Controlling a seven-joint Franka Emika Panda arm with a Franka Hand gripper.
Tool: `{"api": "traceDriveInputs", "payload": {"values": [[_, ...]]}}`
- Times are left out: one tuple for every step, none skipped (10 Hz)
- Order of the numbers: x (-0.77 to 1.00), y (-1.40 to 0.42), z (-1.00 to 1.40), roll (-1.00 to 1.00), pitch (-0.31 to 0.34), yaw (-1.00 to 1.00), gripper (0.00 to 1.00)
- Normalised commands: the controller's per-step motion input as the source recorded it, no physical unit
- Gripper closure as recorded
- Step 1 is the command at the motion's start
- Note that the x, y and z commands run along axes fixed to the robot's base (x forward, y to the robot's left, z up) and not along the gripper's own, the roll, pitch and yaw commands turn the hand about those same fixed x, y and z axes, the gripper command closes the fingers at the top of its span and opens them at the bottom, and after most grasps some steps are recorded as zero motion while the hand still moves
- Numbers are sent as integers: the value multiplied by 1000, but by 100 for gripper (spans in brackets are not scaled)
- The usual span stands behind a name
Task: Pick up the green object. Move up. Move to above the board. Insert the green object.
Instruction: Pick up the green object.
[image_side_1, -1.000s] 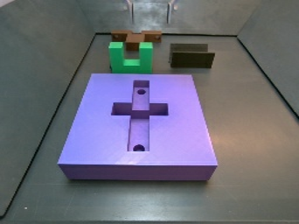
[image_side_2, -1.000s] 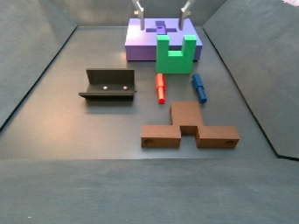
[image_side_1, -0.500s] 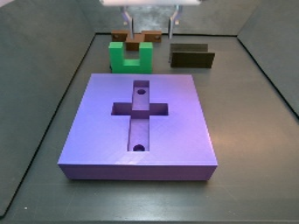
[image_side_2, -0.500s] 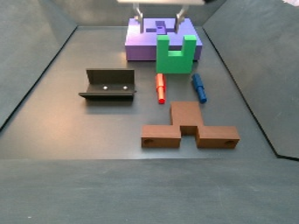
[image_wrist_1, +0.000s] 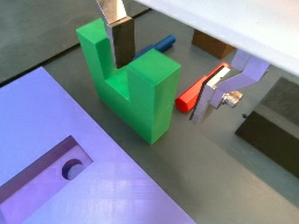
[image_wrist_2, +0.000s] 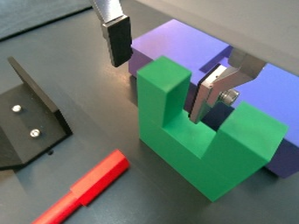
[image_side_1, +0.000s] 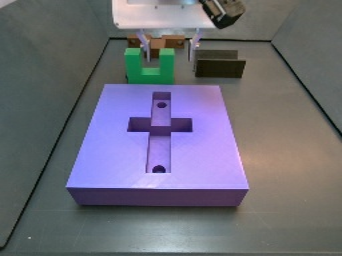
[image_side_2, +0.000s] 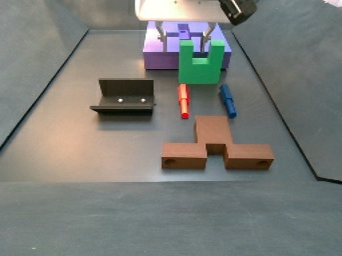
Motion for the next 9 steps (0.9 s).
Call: {"api": "traceDriveInputs", "payload": {"values": [[-46,-49,-306,33,-34,0,0],[-49,-26,-183,36,-10,0,0],[0,0,0,0,0,0,0],[0,0,0,0,0,0,100],[0,0,0,0,0,0,100],[0,0,0,0,0,0,100],[0,0,0,0,0,0,100],[0,0,0,0,0,0,100],[0,0,0,0,0,0,100]]}}
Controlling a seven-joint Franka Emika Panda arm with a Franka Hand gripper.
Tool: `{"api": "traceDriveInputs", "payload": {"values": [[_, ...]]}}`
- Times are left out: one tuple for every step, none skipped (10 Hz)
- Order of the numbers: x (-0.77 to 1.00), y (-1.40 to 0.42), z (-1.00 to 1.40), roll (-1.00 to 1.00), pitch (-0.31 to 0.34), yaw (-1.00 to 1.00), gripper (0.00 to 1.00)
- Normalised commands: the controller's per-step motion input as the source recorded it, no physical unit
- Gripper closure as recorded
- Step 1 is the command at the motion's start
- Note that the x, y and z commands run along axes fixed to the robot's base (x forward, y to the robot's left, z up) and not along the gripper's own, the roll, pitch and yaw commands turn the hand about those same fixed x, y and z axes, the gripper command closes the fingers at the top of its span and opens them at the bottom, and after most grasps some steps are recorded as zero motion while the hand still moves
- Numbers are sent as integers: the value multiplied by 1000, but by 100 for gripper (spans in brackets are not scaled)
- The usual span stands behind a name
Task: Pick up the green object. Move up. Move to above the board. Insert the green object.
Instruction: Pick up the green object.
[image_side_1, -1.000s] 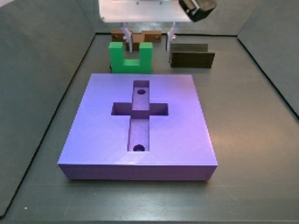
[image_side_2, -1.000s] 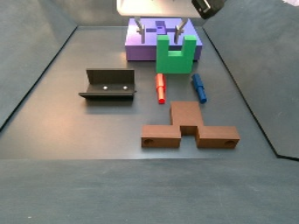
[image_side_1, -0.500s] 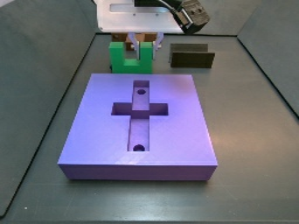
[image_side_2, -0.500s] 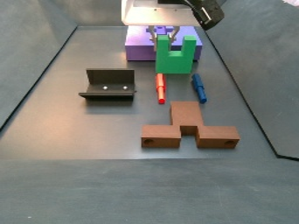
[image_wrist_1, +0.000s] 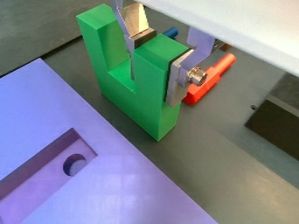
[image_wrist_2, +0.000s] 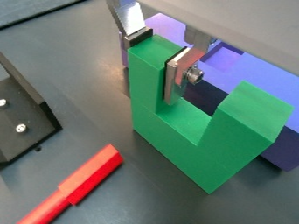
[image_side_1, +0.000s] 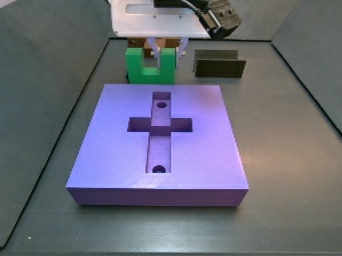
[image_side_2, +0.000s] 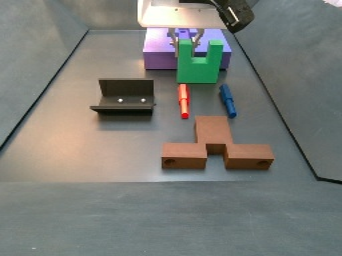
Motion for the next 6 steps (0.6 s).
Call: {"api": "traceDriveInputs", "payload": {"values": [[0,0,0,0,0,0,100],[0,0,0,0,0,0,100],[0,0,0,0,0,0,100],[0,0,0,0,0,0,100],[0,0,0,0,0,0,100],[0,0,0,0,0,0,100]]}}
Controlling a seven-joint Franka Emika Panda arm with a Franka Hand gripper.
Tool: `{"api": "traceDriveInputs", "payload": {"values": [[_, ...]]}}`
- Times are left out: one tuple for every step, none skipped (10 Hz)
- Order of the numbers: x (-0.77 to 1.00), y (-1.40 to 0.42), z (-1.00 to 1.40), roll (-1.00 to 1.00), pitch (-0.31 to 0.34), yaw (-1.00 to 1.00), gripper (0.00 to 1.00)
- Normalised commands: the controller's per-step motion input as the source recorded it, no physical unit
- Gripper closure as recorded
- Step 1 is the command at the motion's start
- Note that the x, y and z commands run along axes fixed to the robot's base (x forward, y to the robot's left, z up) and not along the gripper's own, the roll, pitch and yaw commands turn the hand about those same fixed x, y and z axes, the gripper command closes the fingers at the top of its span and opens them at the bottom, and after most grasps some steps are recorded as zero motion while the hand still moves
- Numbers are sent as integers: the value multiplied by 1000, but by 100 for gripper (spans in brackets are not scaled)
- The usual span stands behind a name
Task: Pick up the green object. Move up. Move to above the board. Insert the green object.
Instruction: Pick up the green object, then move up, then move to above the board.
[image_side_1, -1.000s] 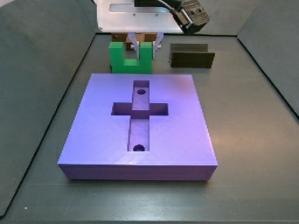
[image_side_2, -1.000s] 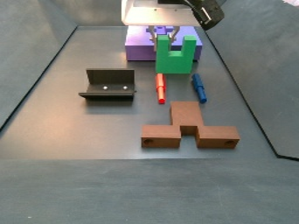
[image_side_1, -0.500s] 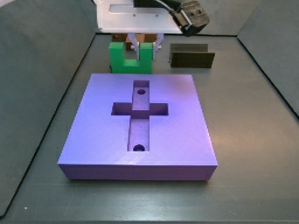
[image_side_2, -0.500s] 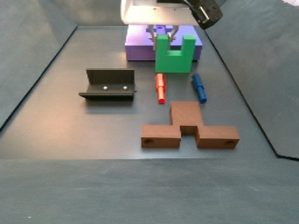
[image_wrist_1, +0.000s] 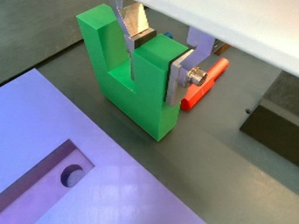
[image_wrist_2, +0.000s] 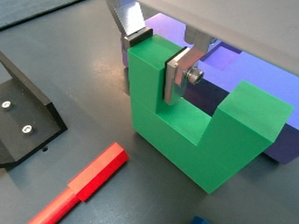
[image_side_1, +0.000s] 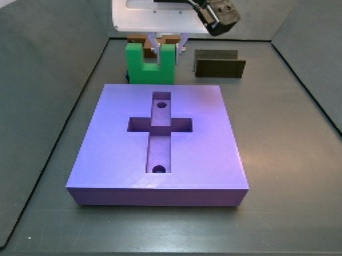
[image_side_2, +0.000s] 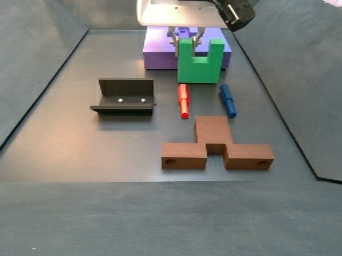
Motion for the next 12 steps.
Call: {"api": "traceDriveInputs", "payload": {"values": [[0,0,0,0,0,0,100],[0,0,0,0,0,0,100],[0,0,0,0,0,0,100],[0,0,0,0,0,0,100],[0,0,833,0,0,0,100],[-19,-36,813,-3,8,-12,100],[-31,-28,472,-9,2,-1,100],[-10,-18,270,-12,-14,2,100],[0,0,1400,0,0,0,100],[-3,6,1400,1,3,4,100],[-49,8,1400,-2,29,5,100],[-20,4,1400,-9,26,2,100]]}}
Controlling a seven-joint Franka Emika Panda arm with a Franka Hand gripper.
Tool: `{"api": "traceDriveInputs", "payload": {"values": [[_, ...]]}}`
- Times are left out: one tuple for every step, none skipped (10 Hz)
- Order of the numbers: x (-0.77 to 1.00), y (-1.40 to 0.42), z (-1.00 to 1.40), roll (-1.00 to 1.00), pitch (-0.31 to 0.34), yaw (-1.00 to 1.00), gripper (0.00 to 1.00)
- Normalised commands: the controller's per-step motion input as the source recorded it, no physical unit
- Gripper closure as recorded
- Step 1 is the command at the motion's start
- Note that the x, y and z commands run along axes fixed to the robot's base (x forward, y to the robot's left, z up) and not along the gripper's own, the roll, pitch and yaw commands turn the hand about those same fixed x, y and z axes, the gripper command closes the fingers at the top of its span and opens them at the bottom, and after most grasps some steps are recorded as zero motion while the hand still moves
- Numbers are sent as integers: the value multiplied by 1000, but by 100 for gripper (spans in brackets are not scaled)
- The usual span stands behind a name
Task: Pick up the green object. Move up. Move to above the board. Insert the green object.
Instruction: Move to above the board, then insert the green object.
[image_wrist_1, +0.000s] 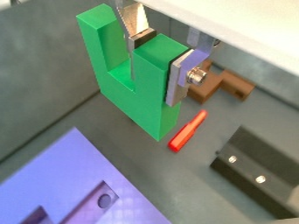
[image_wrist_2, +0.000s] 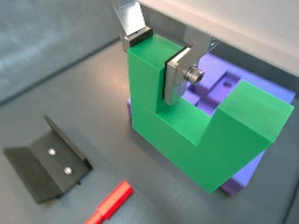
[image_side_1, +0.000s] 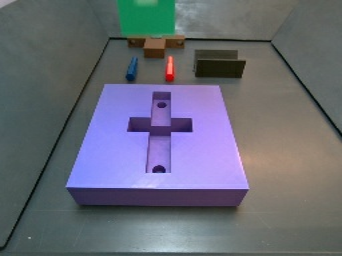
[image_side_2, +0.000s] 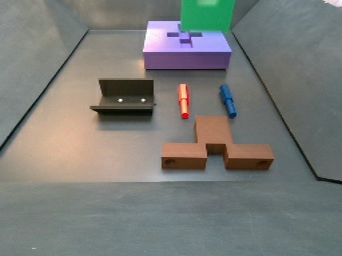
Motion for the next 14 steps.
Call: {"api": "traceDriveInputs", "payload": {"values": [[46,4,1400,-10,78,1,100],[25,5,785,-11,101,4,100],[12,2,250,-12,69,3,100],[17,-1400,349,201,272,21,100],[4,-1400,326,212,279,25,100],[47,-1400,326,203,235,17,100],[102,-1400,321,110,209,13,100],[92,-738,169,94,180,10,100],[88,-485,117,90,163,7,100],[66,-207,62,41,119,7,100],[29,0,0,0,0,0,100],[14,0,-51,-3,-19,0,100],[20,-83,-251,-99,-113,0,100],[0,-186,-489,-190,-250,0,100]]}}
